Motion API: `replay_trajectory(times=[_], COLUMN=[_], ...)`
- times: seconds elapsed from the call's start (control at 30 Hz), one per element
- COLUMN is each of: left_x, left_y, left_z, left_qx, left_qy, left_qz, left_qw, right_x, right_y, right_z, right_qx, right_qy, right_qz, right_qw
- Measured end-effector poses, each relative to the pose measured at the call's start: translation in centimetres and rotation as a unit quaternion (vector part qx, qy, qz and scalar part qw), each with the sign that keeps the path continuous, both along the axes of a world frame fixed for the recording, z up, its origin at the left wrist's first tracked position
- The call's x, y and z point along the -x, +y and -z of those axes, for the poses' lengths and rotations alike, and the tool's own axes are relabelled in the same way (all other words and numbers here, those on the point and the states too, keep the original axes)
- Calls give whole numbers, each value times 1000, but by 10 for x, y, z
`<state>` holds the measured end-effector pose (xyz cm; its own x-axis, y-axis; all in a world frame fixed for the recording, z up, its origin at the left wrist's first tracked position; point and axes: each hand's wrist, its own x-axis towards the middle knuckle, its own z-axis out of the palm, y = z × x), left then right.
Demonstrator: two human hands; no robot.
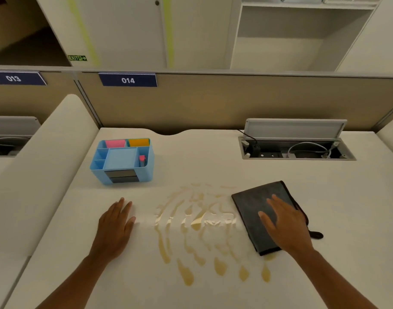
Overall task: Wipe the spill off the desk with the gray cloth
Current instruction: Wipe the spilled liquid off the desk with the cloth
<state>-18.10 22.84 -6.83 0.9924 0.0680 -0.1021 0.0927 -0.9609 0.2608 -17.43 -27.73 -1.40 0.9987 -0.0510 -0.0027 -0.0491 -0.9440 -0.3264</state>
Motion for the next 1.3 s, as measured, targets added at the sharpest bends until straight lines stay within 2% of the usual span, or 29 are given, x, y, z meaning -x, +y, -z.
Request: replay_trajectory(times=[0.2,0.4,0.77,0.93,1.07,1.2,1.3], left_x=[3,4,3,6,5,5,5], left_y=[25,30,32,38,34,34,35], left_z=[12,25,25,29,32,30,32], left_qx=[-32,-29,-27,-30,-25,-26,-24], left_qy=[-15,-38,-60,-64,-62,-67,-70], left_qz=[5,14,12,17,18,12,11], left_qw=[999,999,998,997,998,997,997], right_x=[-21,-34,-67,-40,-23,-44,-71], right_y=[-13,8,33,53,28,17,41], right_z=[33,59,71,84,89,83,81], right_qx=[114,141,144,125,127,148,134], right_qy=[40,59,38,33,19,28,37], right_qz=[-61,-68,-94,-135,-153,-127,-98], right_qw=[991,986,984,982,980,980,985])
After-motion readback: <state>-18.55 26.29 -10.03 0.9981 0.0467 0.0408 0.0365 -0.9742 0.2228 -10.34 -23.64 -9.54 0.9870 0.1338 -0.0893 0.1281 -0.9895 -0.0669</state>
